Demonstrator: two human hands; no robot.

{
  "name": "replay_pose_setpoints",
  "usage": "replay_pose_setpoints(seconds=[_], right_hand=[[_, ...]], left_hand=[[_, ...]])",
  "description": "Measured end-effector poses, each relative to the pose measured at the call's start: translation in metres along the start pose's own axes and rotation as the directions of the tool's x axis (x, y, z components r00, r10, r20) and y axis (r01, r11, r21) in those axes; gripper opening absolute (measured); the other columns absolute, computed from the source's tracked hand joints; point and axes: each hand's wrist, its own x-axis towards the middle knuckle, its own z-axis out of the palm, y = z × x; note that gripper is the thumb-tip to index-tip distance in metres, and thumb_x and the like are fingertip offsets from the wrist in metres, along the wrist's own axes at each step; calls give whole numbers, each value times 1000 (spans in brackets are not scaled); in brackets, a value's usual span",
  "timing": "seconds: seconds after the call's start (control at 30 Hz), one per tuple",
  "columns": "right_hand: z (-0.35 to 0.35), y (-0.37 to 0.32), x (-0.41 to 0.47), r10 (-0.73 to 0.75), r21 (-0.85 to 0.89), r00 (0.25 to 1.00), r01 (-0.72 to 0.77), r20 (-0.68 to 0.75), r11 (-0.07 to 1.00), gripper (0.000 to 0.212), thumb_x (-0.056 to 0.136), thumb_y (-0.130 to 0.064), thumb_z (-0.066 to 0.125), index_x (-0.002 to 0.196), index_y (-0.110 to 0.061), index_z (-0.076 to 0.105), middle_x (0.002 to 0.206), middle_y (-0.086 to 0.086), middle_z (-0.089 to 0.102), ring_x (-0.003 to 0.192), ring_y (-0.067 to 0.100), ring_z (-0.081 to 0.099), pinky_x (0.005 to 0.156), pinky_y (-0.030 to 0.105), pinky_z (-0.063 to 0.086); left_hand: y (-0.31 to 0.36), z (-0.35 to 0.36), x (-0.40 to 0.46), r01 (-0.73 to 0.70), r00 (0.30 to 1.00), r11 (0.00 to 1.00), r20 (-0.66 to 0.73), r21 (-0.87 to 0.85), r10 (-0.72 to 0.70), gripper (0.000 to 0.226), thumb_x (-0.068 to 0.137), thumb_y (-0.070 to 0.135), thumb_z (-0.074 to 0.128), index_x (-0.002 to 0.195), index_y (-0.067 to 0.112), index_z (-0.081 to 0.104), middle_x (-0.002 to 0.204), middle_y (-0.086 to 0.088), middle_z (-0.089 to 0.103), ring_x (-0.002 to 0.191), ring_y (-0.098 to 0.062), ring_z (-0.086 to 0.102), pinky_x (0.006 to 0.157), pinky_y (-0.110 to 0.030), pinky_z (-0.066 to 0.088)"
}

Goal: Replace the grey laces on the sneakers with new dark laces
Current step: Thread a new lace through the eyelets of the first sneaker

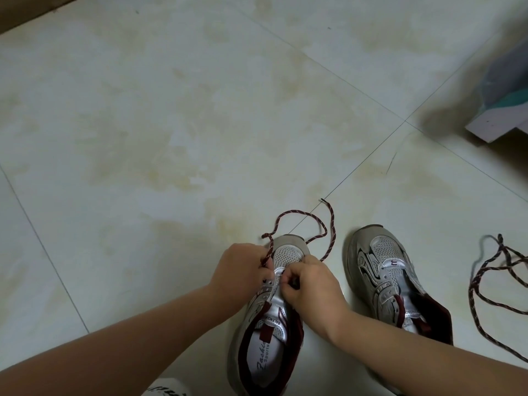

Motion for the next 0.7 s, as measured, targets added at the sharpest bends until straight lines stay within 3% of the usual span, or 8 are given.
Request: replay_pose_setpoints(seconds=[0.13,0.3,0.43,0.57,0.7], right_hand=[[1,-4,0,1,-38,1000,-2,-20,999,13,85,-24,59,74,-27,53,95,-4,49,99,15,48,82,27,43],[3,-6,5,-14,-106,999,10,-35,994,7,84,-27,57,80,-22,61,91,-5,43,100,18,50,82,28,38],[5,-6,7,-27,-102,999,24,-32,995,12,84,-26,58,74,-27,51,89,-6,43,99,18,49,81,28,37],[6,-2,6,-33,-53,998,30,-52,998,9,84,-25,60,75,-22,60,89,-6,45,96,15,49,80,27,40],[6,-2,6,-36,-38,997,33,-62,999,8,84,-25,61,77,-20,62,88,-6,45,95,15,50,81,28,42]], left_hand=[[-3,-2,-1,85,996,982,-7,-170,-88,31,68,10,73,55,27,50,52,12,48,52,1,47,53,-10,34],[-9,-1,-4,49,998,980,48,-194,-41,12,78,5,64,82,10,74,77,3,64,70,-3,52,64,-5,33],[-10,1,-3,172,982,916,-14,-361,-190,13,73,3,71,74,16,72,62,15,56,56,7,53,59,0,37],[-9,1,-7,251,952,792,-5,-557,-306,21,68,-3,73,64,16,64,48,7,55,44,-1,49,56,-17,45],[-10,1,-8,286,933,700,23,-654,-359,18,69,-7,71,66,10,66,51,-1,59,45,-7,55,56,-22,51]])
